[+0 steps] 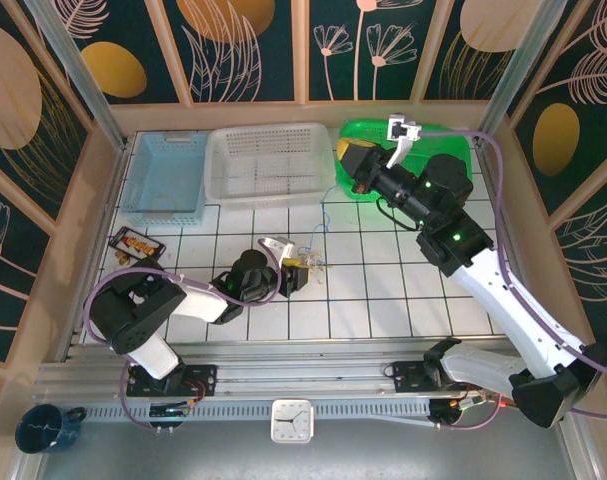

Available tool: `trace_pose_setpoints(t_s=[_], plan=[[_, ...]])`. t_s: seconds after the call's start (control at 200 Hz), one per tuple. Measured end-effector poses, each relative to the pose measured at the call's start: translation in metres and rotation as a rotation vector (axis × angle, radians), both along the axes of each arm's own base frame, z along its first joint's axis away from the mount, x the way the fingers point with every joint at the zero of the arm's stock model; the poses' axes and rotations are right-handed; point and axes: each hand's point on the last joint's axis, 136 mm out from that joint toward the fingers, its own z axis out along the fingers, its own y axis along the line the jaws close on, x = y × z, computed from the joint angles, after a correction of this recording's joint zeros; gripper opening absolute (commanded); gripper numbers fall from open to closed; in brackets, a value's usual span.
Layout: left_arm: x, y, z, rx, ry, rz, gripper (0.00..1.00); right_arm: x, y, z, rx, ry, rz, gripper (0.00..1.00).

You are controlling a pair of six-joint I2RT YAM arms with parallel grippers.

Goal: Untangle the cables

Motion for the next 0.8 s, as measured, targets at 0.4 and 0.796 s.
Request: trace_pose_setpoints(t_s=[0.4, 0.796], plan=[[-0.001, 0.000, 0.000, -0.006, 0.005, -0.004, 0.34, -0.001, -0.013, 0.069, 0.033, -0.108, -0.031, 0.00], [-0.007, 0.003, -0.013, 0.016, 0.035, -0.010, 0.30, -0.020, -0.066, 0.159, 0.124, -0.326, -0.183, 0.00]])
